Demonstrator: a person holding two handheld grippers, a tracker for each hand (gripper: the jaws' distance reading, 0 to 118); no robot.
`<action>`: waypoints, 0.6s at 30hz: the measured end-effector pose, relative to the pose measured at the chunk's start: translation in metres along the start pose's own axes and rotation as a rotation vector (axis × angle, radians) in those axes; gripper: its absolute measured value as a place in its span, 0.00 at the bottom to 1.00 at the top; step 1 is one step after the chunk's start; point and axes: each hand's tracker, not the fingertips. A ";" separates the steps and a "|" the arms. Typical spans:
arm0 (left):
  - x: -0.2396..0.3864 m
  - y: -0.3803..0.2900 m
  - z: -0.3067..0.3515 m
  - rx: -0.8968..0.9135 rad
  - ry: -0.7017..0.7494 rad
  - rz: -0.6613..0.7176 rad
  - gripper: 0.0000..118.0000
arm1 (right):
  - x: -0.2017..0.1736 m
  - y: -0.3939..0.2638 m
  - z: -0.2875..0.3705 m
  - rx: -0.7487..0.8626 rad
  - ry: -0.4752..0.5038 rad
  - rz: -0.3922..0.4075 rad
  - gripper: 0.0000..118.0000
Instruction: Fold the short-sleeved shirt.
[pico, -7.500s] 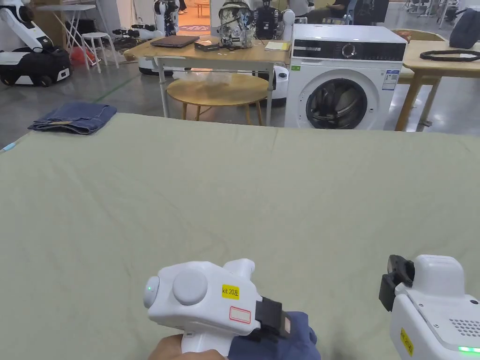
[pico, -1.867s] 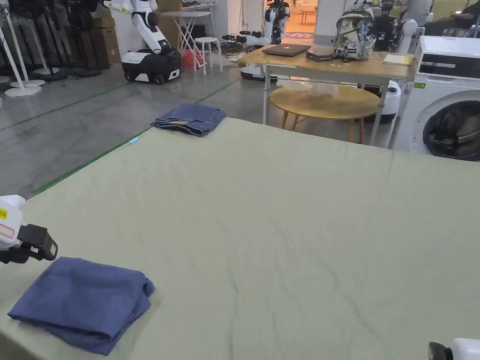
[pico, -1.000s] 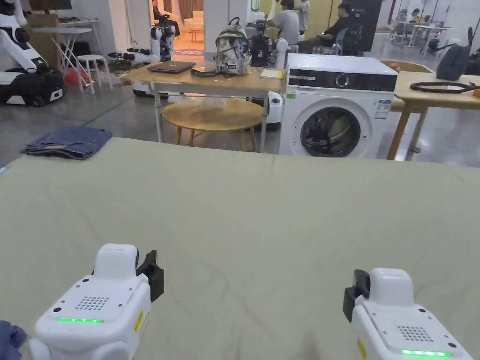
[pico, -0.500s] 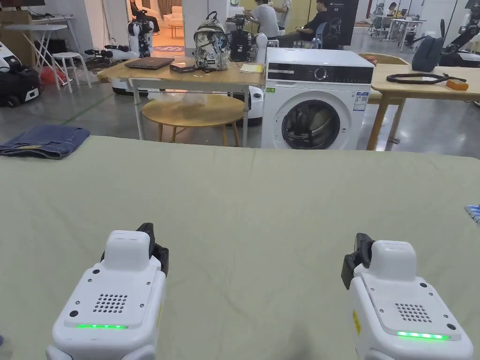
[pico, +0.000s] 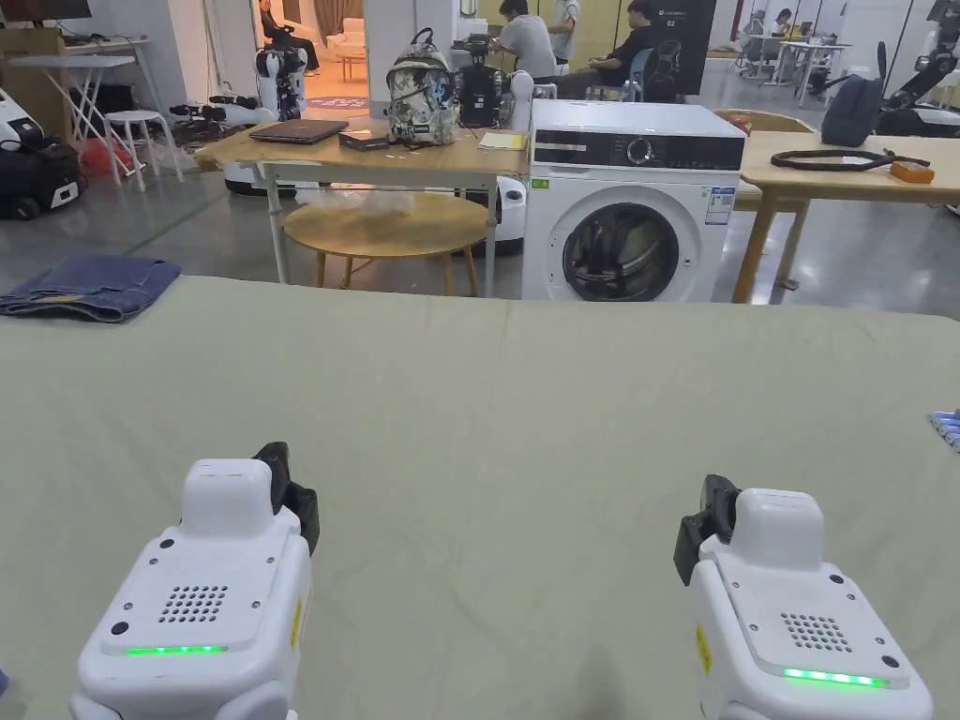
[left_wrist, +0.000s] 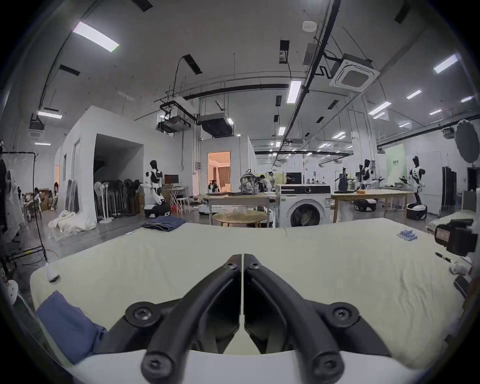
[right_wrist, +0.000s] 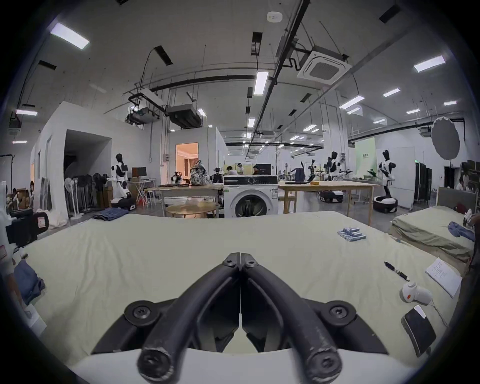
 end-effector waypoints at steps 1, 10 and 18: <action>0.000 0.000 0.000 0.000 -0.001 -0.002 0.00 | -0.001 0.001 0.001 0.002 0.003 0.007 0.00; 0.006 0.003 -0.003 -0.007 -0.011 -0.013 0.28 | -0.003 0.000 -0.003 0.004 0.010 0.033 0.33; 0.006 0.005 -0.005 -0.014 -0.031 0.019 0.50 | -0.004 -0.004 -0.009 0.014 -0.007 0.048 0.82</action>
